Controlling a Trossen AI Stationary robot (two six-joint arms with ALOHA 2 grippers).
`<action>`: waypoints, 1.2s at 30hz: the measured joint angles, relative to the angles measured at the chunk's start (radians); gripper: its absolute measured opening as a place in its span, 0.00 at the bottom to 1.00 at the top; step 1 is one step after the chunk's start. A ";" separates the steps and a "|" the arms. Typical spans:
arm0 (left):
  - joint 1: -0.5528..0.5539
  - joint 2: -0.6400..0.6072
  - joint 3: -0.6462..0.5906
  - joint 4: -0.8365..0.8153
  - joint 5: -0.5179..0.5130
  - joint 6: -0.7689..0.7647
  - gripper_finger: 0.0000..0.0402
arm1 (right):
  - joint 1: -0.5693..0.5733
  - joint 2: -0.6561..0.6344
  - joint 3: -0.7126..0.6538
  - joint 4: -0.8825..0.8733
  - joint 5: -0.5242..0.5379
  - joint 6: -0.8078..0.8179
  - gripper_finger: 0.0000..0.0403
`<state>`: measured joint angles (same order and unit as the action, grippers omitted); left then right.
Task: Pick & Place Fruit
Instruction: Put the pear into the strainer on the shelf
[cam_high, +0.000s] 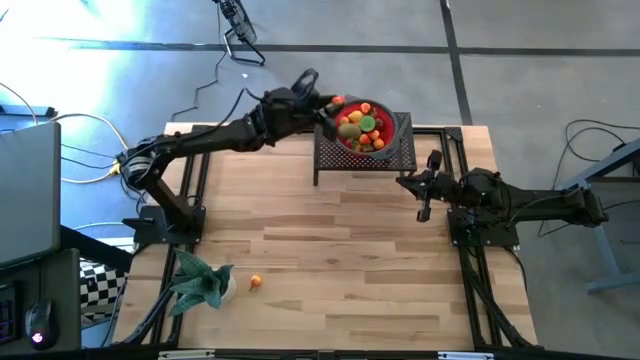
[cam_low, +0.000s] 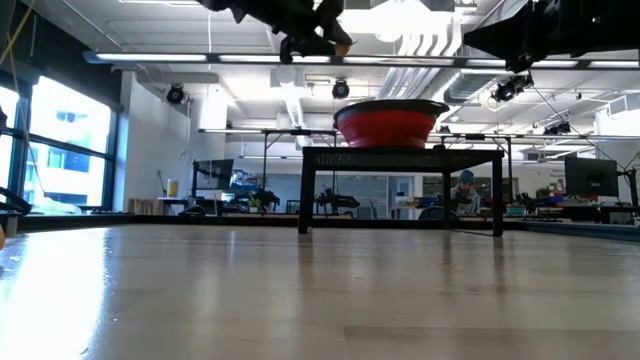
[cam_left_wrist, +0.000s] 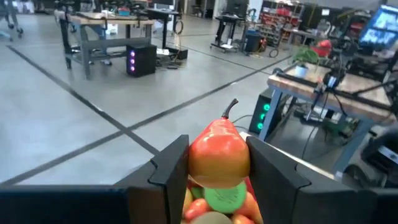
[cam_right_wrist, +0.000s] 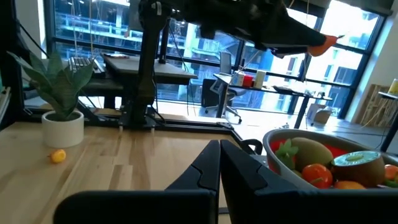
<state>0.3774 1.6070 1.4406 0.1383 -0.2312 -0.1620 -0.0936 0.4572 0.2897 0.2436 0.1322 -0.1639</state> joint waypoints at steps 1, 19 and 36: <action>0.011 0.000 0.000 0.000 0.011 -0.013 0.36 | 0.000 0.000 0.000 0.000 0.000 -0.008 0.01; 0.038 0.188 0.347 -0.287 0.050 0.047 0.36 | 0.000 0.000 0.000 0.031 0.000 -0.032 0.01; 0.068 0.409 0.597 -0.567 0.037 -0.019 0.36 | 0.000 0.000 0.000 0.005 0.000 -0.043 0.01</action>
<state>0.4450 2.0162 2.0373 -0.4288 -0.1940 -0.1809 -0.0937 0.4572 0.2897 0.2484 0.1322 -0.2064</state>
